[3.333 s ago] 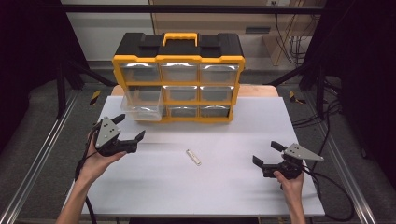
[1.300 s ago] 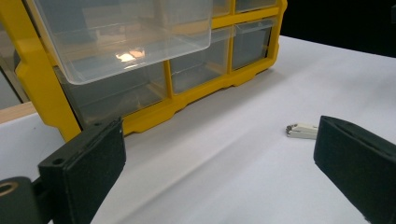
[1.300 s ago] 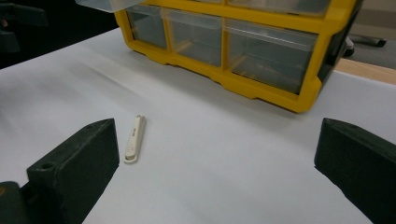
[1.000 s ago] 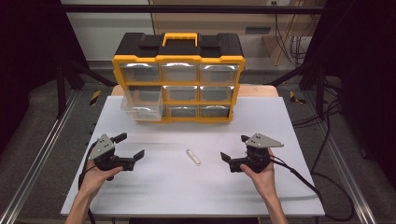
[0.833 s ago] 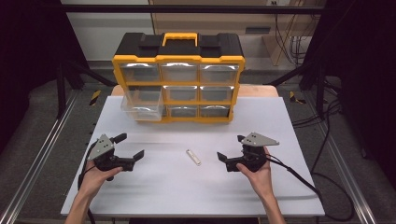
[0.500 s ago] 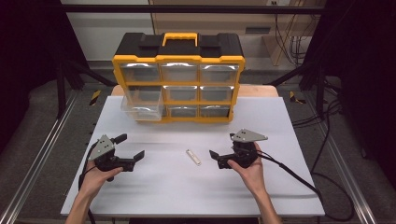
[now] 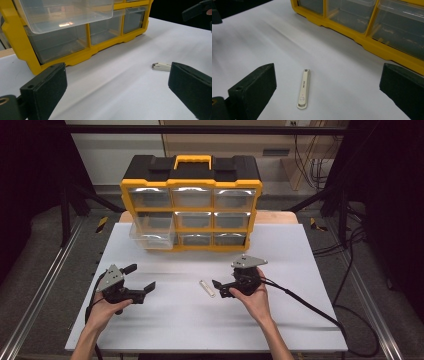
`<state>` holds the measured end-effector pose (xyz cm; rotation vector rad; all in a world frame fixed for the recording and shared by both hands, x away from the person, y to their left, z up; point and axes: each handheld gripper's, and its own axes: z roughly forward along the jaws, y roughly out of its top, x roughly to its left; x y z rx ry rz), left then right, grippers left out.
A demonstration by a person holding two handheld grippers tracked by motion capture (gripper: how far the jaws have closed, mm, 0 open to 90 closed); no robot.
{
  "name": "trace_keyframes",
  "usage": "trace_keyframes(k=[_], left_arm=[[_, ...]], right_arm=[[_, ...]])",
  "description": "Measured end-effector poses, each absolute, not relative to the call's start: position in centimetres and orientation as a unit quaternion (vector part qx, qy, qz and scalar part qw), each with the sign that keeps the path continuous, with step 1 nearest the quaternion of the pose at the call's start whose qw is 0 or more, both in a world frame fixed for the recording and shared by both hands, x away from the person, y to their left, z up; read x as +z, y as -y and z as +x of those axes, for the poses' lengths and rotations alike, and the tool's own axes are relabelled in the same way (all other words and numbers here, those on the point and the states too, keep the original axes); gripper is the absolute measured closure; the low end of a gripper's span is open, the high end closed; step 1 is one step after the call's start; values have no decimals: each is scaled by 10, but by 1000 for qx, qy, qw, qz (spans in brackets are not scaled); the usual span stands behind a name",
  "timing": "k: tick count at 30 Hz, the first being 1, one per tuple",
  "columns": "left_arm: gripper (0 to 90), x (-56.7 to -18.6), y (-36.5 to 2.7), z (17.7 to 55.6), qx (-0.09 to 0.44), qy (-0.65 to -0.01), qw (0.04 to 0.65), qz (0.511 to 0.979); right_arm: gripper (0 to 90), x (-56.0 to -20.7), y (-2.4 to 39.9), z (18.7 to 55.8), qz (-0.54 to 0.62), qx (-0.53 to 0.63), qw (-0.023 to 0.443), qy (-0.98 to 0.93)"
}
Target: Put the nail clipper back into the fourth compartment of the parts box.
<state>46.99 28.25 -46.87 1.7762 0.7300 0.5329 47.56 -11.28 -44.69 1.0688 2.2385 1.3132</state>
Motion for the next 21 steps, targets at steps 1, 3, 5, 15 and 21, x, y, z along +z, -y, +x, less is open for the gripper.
trace_keyframes(k=[1,3,5,15,21], left_arm=[[20,-469,-282,470,224,-308,544,748],[20,-469,-282,470,224,-308,544,748],[20,-469,-282,470,223,-307,543,749],[19,-471,-282,470,220,-307,543,750],[18,-471,-281,470,219,-306,544,750]], right_arm=[[14,-448,111,477,374,457,168,-789],[15,-449,107,479,373,452,166,-793],[18,-450,103,481,371,450,162,-796],[51,-461,86,491,368,429,148,-812],[81,-469,74,498,370,410,140,-822]])
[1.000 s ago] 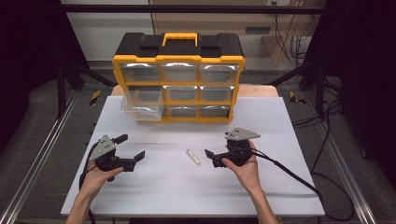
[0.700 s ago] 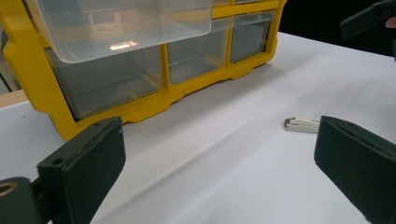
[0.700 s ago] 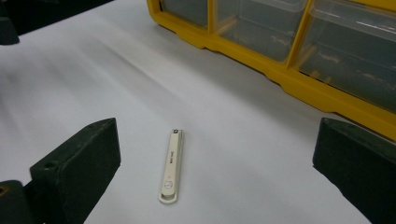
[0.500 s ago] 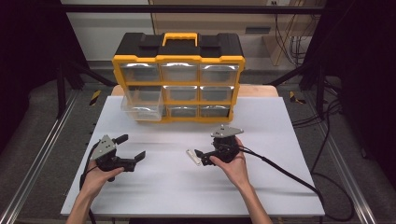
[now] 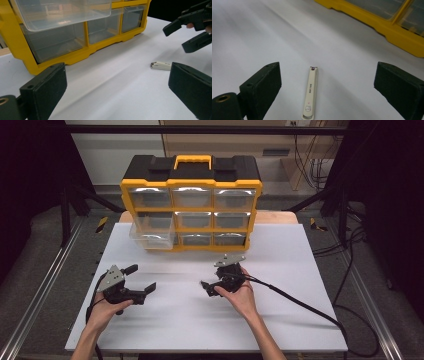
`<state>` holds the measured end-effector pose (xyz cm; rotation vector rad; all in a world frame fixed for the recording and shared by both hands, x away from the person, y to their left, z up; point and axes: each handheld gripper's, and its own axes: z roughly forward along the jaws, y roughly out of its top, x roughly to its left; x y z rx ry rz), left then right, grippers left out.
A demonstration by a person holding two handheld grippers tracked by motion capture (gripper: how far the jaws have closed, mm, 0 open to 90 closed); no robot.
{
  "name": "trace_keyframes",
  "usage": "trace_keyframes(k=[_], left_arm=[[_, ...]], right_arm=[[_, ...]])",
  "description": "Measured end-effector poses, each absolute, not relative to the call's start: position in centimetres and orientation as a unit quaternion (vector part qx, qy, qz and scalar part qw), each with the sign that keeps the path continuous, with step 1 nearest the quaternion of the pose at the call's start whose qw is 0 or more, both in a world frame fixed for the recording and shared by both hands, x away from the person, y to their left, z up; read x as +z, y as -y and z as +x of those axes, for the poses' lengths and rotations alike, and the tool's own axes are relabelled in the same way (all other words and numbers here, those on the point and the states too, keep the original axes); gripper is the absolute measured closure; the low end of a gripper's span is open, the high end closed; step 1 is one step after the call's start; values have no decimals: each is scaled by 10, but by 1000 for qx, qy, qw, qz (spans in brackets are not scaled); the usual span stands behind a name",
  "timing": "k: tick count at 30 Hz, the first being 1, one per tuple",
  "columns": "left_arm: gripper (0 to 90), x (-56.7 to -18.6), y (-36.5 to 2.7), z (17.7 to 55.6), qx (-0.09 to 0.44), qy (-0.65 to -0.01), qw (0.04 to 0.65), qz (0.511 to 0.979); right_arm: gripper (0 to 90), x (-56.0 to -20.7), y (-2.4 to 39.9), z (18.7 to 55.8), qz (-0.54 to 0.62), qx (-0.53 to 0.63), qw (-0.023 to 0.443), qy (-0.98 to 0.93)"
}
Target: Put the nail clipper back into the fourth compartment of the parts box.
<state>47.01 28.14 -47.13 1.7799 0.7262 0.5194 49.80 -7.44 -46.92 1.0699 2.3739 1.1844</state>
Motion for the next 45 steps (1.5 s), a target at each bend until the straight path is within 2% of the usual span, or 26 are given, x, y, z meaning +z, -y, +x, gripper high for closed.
trace_keyframes(k=[12,21,27,34,41,45], left_arm=[[19,-473,-280,470,217,-304,542,753],[18,-474,-280,470,216,-304,542,753],[19,-474,-280,470,216,-304,540,755],[19,-474,-280,470,216,-306,540,754],[19,-474,-280,470,217,-306,539,754],[19,-474,-280,470,217,-307,539,754]], right_arm=[[190,-488,55,506,366,390,116,-837],[371,-496,51,508,368,374,109,-845],[477,-500,50,508,367,362,85,-853],[623,-501,49,507,365,360,84,-855],[725,-501,49,506,358,353,94,-859],[749,-501,49,505,358,350,99,-860]])
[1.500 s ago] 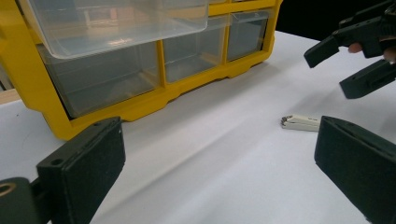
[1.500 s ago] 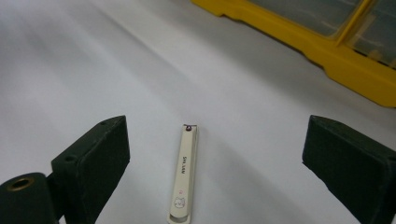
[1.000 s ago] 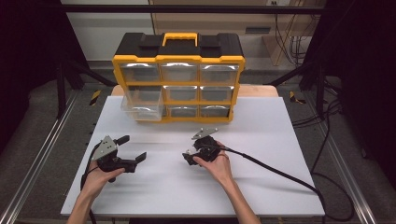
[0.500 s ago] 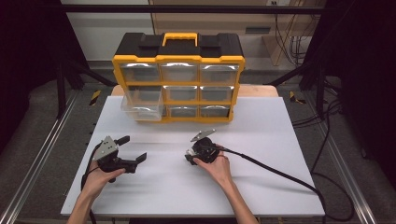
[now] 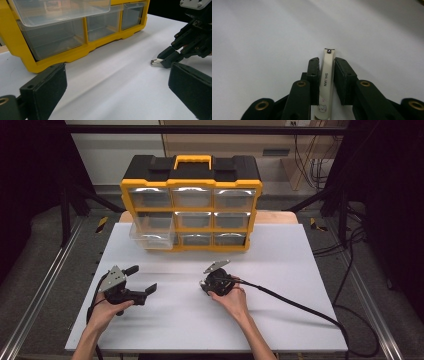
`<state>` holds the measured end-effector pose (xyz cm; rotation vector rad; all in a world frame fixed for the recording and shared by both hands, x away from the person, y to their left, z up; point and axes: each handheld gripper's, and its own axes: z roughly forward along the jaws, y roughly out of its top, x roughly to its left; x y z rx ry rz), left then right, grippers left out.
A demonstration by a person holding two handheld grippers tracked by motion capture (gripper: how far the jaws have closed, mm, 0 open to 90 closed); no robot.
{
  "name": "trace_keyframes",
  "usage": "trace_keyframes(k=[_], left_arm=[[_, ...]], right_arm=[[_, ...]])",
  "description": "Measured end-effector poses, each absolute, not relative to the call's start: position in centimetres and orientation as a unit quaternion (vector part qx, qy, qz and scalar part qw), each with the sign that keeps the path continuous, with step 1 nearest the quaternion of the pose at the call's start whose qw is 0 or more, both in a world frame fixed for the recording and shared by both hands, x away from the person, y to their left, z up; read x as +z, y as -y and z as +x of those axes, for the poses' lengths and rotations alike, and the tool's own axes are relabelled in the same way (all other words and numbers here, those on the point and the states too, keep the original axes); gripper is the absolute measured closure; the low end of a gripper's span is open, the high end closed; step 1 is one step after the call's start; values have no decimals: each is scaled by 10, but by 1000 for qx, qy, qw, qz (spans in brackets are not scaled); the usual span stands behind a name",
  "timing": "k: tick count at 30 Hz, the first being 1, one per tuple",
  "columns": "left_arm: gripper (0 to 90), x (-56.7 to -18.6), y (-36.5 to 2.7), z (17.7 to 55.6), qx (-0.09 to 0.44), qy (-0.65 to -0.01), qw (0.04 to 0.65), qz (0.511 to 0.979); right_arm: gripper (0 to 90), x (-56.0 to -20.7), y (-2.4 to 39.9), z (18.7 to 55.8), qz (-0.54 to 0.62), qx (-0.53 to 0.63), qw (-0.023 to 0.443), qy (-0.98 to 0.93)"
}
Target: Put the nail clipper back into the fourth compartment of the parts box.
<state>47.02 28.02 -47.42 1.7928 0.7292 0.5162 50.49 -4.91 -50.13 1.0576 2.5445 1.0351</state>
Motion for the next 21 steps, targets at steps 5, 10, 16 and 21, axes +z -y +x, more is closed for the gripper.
trace_keyframes(k=[5,10,16,21], left_arm=[[19,-474,-280,470,217,-306,539,755],[19,-474,-280,470,217,-305,538,755],[19,-475,-280,470,217,-306,538,755],[19,-474,-280,470,217,-306,539,754]], right_arm=[[758,-501,49,504,357,348,97,-861],[771,-500,50,505,357,345,93,-863],[772,-500,50,505,360,347,89,-861],[773,-496,52,505,365,350,82,-859]])
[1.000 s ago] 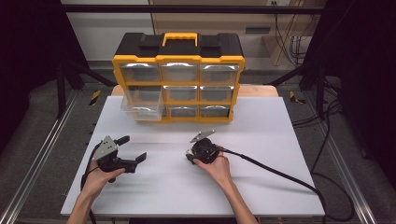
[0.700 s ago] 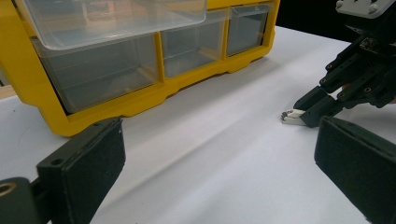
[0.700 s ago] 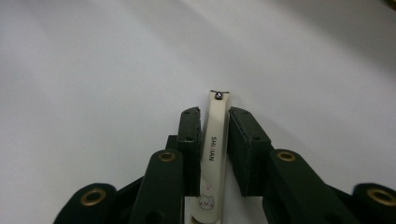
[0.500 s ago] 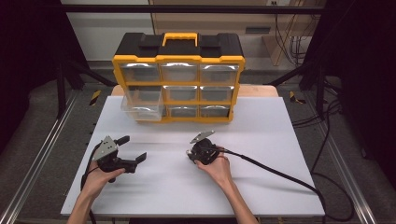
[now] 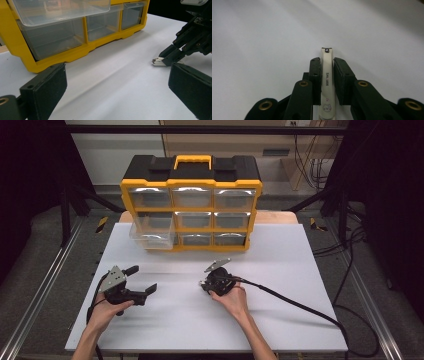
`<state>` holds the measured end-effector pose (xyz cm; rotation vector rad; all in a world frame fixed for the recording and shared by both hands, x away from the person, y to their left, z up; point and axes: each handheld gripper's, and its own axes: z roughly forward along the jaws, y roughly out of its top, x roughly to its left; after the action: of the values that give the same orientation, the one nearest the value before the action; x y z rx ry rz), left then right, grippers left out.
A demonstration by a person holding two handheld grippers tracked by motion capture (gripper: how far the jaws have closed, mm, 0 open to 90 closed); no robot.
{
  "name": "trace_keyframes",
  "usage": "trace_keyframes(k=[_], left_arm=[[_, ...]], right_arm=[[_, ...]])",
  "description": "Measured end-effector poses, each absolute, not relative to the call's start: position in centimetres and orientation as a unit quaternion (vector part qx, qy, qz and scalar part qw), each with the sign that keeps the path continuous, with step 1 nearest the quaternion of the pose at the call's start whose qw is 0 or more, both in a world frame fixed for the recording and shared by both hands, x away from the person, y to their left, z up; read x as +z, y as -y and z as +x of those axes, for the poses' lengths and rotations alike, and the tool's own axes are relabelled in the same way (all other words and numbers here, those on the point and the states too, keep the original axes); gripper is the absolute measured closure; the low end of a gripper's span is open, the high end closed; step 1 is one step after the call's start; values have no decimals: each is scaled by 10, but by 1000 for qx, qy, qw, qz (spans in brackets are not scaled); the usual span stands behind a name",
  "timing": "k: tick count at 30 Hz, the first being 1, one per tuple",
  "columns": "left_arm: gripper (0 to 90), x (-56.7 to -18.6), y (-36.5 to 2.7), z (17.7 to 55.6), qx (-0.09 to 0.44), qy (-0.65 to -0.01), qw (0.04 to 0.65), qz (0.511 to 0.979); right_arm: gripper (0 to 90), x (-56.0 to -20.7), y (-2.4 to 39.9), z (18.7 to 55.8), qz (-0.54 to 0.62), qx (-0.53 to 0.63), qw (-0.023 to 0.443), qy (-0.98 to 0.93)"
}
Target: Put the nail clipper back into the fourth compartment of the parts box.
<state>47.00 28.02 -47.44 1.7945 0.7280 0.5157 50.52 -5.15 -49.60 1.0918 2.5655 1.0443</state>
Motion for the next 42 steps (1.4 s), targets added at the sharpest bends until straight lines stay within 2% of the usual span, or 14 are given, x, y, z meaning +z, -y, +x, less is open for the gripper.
trace_keyframes(k=[18,42], left_arm=[[19,-475,-280,470,215,-305,539,755],[19,-475,-280,470,215,-305,538,756]], right_arm=[[773,-466,61,496,350,378,84,-853],[773,-410,83,489,332,425,112,-834]])
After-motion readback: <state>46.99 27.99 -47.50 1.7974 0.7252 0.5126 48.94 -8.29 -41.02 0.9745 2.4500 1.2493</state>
